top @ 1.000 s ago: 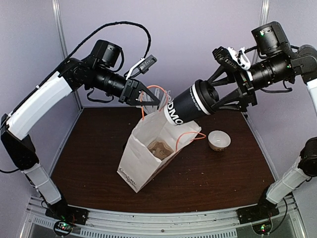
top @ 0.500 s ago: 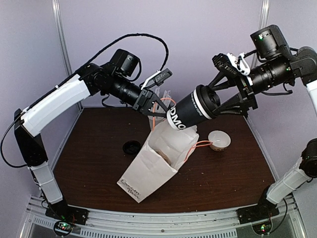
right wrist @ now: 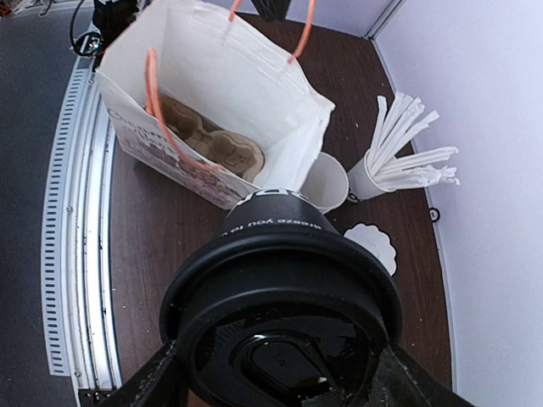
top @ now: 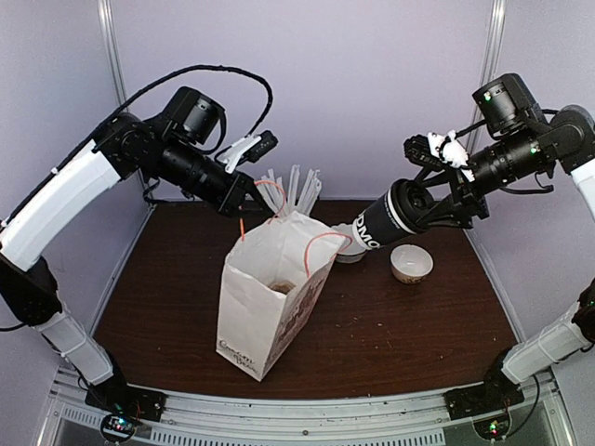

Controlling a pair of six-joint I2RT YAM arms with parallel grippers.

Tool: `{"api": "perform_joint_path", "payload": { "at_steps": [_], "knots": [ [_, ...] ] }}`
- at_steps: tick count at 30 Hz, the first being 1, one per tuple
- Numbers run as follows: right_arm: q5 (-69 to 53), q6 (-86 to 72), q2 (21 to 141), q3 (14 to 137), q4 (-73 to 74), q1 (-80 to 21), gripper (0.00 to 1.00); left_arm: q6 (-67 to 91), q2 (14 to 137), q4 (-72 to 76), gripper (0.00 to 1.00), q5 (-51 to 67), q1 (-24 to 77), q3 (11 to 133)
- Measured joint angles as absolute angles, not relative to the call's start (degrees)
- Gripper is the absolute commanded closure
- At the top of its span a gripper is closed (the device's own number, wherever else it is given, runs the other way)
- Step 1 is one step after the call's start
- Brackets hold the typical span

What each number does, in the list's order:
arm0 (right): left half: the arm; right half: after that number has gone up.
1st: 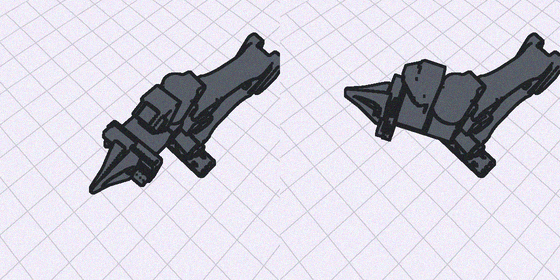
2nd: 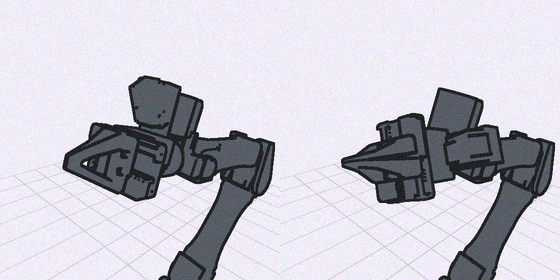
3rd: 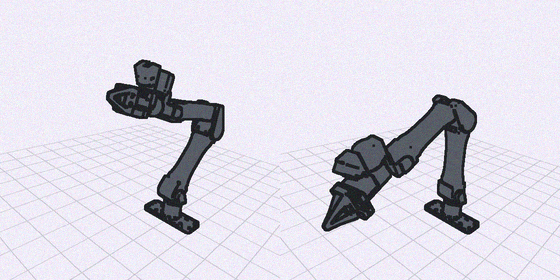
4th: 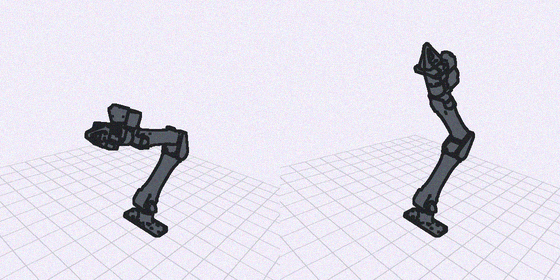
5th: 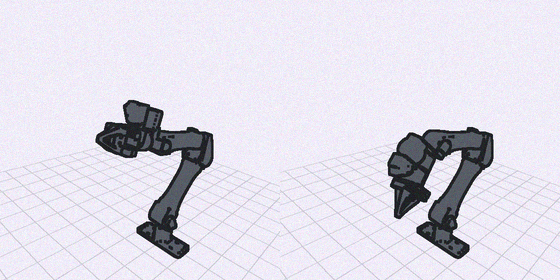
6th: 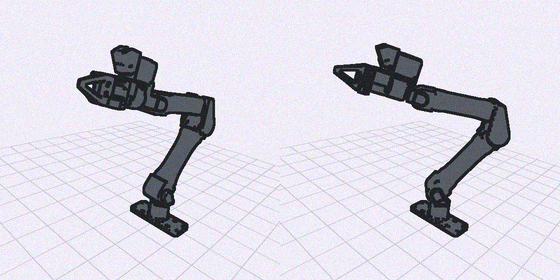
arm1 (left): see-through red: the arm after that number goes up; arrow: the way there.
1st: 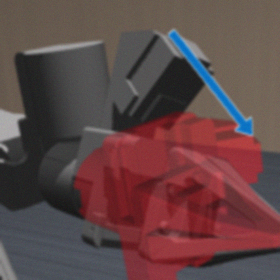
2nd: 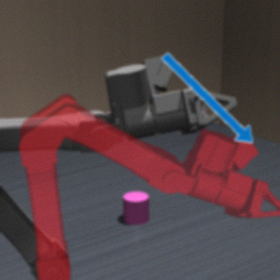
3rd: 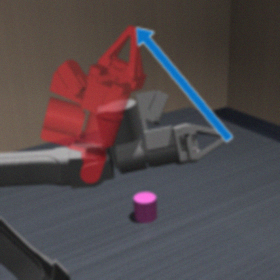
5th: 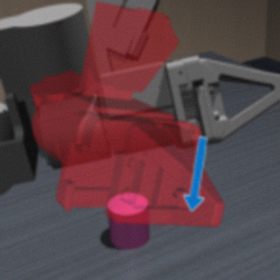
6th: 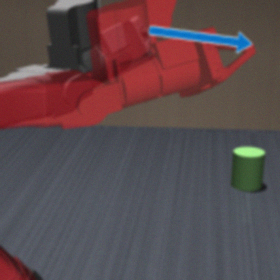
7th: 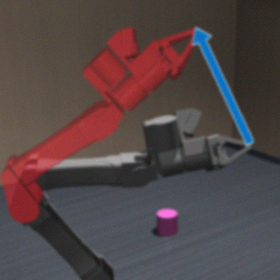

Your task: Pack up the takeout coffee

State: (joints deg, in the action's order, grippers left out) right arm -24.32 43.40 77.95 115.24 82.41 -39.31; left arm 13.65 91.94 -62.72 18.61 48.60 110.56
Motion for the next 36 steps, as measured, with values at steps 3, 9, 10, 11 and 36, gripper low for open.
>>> {"api": "perform_joint_path", "payload": {
  "at_steps": [3, 9, 10, 11, 36],
  "knots": [
    [-22.83, 43.40, 78.00, 112.31, 81.08, -37.21, 0.30, 15.66, 89.32, -64.97, 0.48, 11.84, 48.60, 109.32],
    [-20.56, 43.31, 78.26, 109.91, 77.82, -35.22, 0.30, 20.25, 87.92, -68.45, 0.30, 6.09, 48.58, 107.04],
    [-20.45, 43.31, 78.32, 109.82, 77.49, -35.18, 0.30, 20.80, 87.94, -69.19, 0.28, 5.37, 48.58, 106.50],
    [-20.45, 43.29, 78.41, 109.69, 76.97, -35.05, 0.30, 21.47, 87.94, -70.06, 0.27, 4.58, 48.58, 105.97],
    [-20.43, 42.85, 79.94, 107.96, 73.43, -34.94, 0.30, 21.91, 89.65, -76.86, 1.00, -6.26, 48.58, 101.95]
  ]
}}
